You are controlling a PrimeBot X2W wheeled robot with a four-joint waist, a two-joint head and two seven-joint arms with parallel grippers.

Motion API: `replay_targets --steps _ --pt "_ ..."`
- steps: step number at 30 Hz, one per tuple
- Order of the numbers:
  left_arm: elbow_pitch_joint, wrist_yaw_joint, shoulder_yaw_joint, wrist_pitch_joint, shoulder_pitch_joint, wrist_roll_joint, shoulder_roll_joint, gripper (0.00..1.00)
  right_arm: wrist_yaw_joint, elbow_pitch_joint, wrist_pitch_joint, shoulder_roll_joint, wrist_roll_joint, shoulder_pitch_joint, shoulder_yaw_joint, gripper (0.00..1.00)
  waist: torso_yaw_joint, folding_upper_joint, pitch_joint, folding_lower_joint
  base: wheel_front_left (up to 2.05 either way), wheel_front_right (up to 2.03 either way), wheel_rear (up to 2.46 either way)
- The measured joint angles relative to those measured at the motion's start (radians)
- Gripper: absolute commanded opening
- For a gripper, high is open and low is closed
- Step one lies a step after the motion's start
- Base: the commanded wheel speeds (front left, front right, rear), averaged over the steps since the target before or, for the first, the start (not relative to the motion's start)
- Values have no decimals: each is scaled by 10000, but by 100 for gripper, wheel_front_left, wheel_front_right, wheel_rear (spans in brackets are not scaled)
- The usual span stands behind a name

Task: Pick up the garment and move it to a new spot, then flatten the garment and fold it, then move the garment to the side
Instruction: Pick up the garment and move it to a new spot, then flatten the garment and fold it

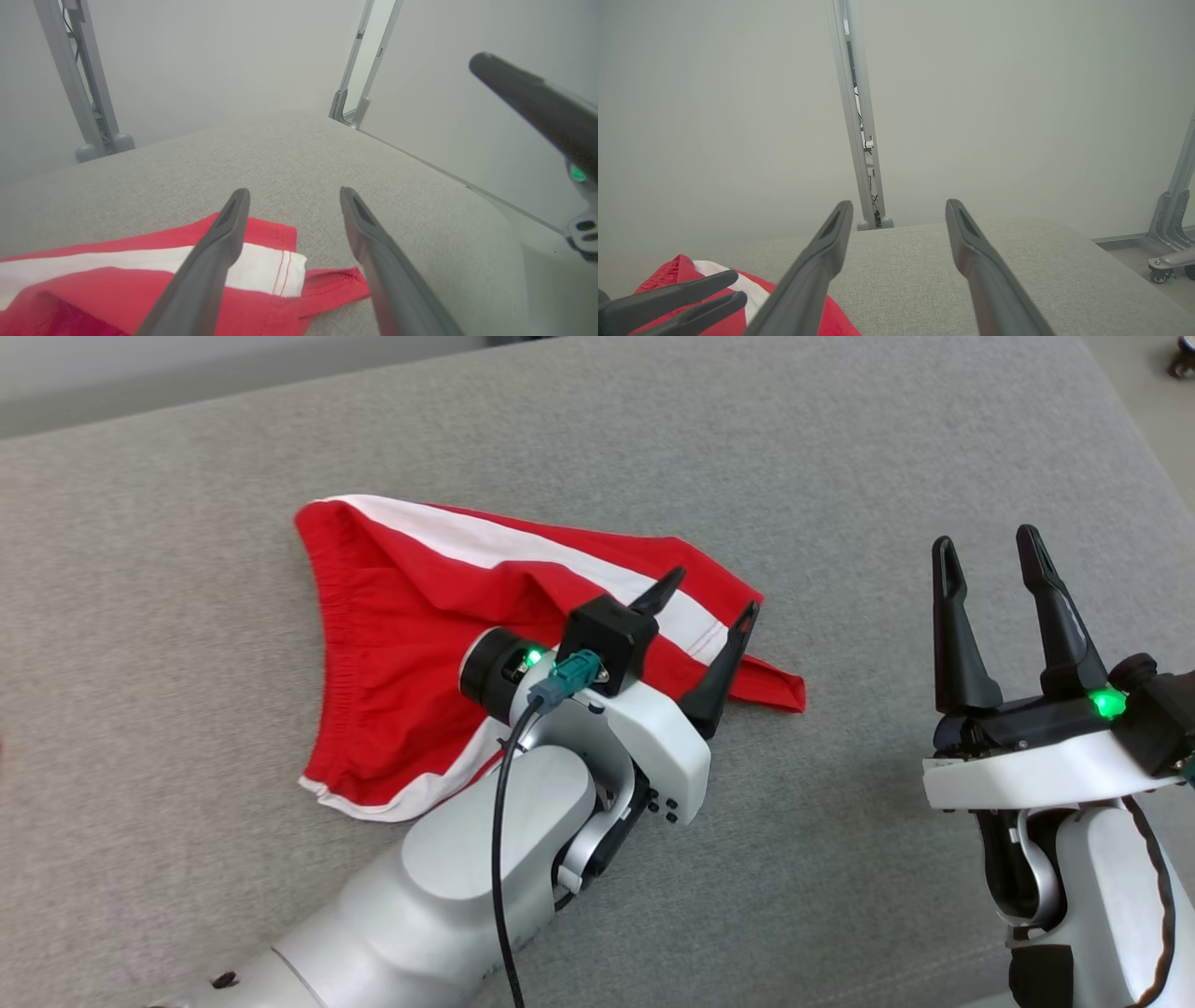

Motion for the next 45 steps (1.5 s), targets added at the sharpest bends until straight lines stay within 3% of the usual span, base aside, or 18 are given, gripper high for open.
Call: replay_targets --steps 5,11,16,21,27,32,38,45 --pt "121 257 625 -579 -285 -58 27 100 0 10 0 0 -253 151 -115 100 487 0 -304 0 0 0 0" --pt "-401 545 2150 -688 -41 477 968 100 -2 73 0 2 -673 512 -155 100 1067 0 -712 0 0 0 0" --pt "-1858 662 3986 -700 1592 1590 2163 100 -2 198 0 4 -978 1031 17 100 1615 0 -1270 0 0 0 0" --pt "-3103 581 5747 -700 3626 2403 2523 100 0 309 0 4 -1179 1487 90 100 2155 0 -1775 0 0 0 0" --pt "-3896 104 7273 -700 5862 3313 2008 100 0 504 0 4 -1292 1814 282 100 2601 0 -2306 0 0 0 0" --pt "-4061 -435 8180 -702 7023 4011 1189 100 0 621 0 4 -1342 2041 249 100 2874 0 -2561 -1 0 0 0" --pt "-3952 -1267 9039 -702 7617 4815 326 100 0 702 0 4 -1331 2212 263 100 3053 0 -2696 0 0 0 0" --pt "-3776 -1785 9340 -702 7590 5281 61 100 0 1005 0 -2 -1507 2227 270 100 3162 0 -2569 0 0 0 0"
